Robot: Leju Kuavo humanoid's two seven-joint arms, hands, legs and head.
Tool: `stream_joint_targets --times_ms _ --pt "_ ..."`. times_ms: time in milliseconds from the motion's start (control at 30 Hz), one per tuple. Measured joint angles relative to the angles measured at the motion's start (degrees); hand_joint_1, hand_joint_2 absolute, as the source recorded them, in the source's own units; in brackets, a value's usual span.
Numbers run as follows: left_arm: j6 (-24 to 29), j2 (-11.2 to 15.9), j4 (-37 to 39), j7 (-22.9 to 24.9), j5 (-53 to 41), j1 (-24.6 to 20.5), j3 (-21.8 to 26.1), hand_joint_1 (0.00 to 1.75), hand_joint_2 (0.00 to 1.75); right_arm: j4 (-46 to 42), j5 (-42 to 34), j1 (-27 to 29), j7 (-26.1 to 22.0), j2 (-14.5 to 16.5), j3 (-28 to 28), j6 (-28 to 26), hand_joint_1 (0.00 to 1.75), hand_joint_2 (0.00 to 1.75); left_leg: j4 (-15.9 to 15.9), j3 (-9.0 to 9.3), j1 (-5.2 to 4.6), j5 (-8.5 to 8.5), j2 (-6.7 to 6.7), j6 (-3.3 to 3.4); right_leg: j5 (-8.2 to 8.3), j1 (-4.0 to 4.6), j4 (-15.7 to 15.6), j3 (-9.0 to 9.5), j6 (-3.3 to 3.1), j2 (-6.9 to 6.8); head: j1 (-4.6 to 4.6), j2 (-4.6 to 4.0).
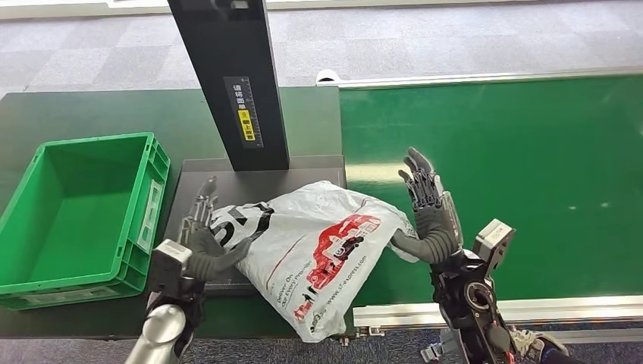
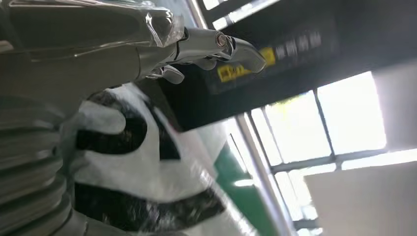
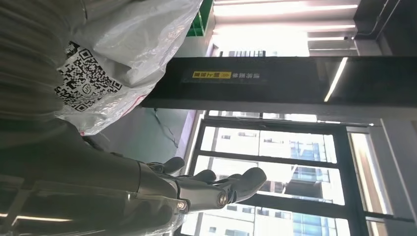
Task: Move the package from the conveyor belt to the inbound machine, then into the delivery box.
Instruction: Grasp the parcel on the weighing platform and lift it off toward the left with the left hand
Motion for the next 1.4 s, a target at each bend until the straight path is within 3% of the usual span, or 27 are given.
stream_joint_targets --times_ms 233,500,700,733,833,867,1167,1400 --pt "-3.69 2.04 3.12 3.71 -21.55 0.4 -8.24 0.0 1.75 4.59 0.62 -1.81 -0.12 -0.01 -0.78 2.64 0.0 1.75 0.0 0.0 -0.02 -0.01 0.01 0.01 0.0 -0.02 0.0 -0.01 0.0 0.01 -0.01 0.0" --pt "-8.88 3.58 5.4 6.25 -29.37 0.6 -12.74 0.0 1.75 6.24 0.01 -2.31 1.02 -0.01 -0.85 4.2 0.0 1.75 0.0 0.0 -0.01 -0.01 0.02 0.01 0.0 -0.01 0.0 -0.01 0.0 0.01 0.0 0.0" --pt "-9.88 4.27 6.86 6.93 -32.29 0.38 -14.52 0.0 1.75 6.53 0.02 -2.5 1.33 -0.02 -0.85 4.58 0.0 1.75 0.0 0.01 -0.01 -0.01 0.02 0.01 0.0 -0.01 0.0 0.0 0.0 0.0 0.0 0.0" --pt "-9.8 4.31 7.05 6.94 -32.5 0.3 -14.62 0.34 1.75 6.56 0.02 -2.51 1.37 -0.02 -0.85 4.6 0.0 1.75 0.0 0.01 -0.01 -0.01 0.02 0.01 0.0 -0.01 0.0 0.0 0.0 0.0 0.0 0.0" --pt "-7.86 4.15 7.35 6.21 -32.01 0.22 -14.44 1.64 1.75 6.59 0.04 -2.37 1.48 -0.03 -0.89 4.6 0.0 1.75 0.0 0.02 -0.01 -0.01 0.02 0.01 0.0 -0.01 0.0 0.0 0.0 0.01 -0.01 0.0" --pt "-6.88 4.01 7.34 5.72 -31.48 0.25 -14.17 1.73 1.75 6.59 0.07 -2.25 1.52 -0.02 -0.92 4.6 0.0 1.75 0.0 0.02 -0.01 -0.01 0.02 0.01 0.0 -0.01 0.0 -0.01 0.0 0.01 -0.01 0.0" --pt "0.24 1.95 3.43 0.12 -22.81 1.29 -9.09 1.75 1.75 6.59 0.5 -1.85 1.62 0.02 -0.98 4.65 0.0 1.75 0.0 0.01 -0.01 0.0 0.02 0.01 0.0 -0.01 0.0 -0.01 0.0 0.01 -0.01 0.0" --pt "2.91 0.68 1.04 -1.83 -19.5 1.77 -6.42 1.75 1.75 6.61 0.8 -1.85 1.62 0.09 -0.96 4.73 0.0 1.75 0.0 0.01 -0.01 0.0 0.02 0.0 0.0 -0.01 0.0 -0.01 0.0 0.01 0.0 0.0"
